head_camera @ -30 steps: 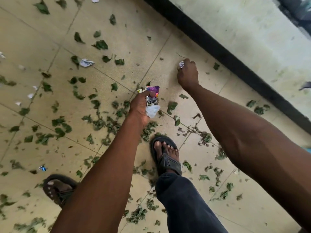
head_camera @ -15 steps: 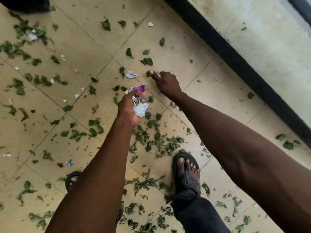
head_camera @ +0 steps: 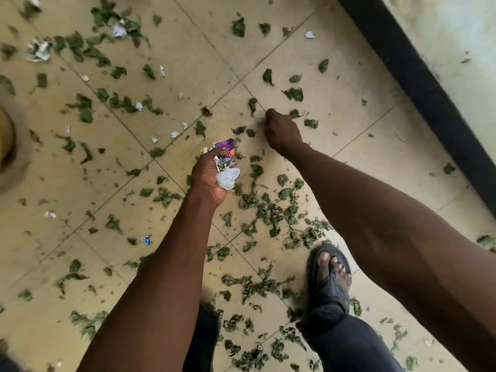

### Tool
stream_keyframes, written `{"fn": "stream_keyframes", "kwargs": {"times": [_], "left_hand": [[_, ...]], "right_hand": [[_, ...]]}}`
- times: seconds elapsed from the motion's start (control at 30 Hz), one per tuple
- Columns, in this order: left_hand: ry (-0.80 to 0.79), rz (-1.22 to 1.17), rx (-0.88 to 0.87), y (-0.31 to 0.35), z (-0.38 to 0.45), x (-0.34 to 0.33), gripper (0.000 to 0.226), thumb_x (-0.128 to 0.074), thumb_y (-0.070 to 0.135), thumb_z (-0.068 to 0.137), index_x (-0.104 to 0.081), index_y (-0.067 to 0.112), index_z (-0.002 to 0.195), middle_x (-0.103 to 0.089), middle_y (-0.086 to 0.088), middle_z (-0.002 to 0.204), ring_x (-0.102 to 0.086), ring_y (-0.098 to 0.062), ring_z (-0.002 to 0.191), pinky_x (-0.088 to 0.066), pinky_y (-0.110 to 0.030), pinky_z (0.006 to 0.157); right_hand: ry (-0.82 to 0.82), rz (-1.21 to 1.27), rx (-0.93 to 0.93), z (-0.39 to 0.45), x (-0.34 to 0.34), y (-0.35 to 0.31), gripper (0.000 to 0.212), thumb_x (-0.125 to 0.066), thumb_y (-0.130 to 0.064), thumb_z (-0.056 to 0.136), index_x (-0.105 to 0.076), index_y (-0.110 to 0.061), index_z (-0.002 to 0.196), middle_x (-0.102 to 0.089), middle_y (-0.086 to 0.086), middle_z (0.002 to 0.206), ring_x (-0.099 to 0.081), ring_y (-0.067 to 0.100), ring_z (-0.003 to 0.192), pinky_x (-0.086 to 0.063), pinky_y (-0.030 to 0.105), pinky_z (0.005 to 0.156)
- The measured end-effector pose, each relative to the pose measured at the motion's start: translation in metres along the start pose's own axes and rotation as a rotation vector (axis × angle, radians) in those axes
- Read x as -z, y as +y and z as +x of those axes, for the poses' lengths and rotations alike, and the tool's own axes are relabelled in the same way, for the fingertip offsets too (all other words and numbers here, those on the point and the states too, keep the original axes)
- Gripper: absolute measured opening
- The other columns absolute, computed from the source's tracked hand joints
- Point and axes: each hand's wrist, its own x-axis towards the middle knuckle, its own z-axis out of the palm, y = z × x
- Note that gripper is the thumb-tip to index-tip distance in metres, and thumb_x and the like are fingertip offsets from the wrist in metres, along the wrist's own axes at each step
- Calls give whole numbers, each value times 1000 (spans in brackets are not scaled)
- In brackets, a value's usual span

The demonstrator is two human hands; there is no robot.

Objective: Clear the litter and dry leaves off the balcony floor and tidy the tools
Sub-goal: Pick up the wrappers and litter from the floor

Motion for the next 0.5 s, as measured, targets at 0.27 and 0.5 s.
{"fn": "stream_keyframes", "kwargs": {"times": [0.27,0.5], "left_hand": [[-35,-93,100,33,-104,13,20,-49,16,98,-53,16,79,-54,0,85,-55,-18,78,-42,-34,98],[-11,-44,50,80,-185,6,24,-60,8,87,-55,15,64,-52,2,55,-50,-16,51,-49,-21,52]], "right_hand": [[3,1075,-587,-97,41,-62,23,-42,-14,99,-49,-11,77,-36,6,59,-33,14,44,-30,21,47],[60,1600,-847,-135,107,-117,47,-29,-48,104,-37,-12,75,-35,5,56,-33,14,45,-30,17,37]]}}
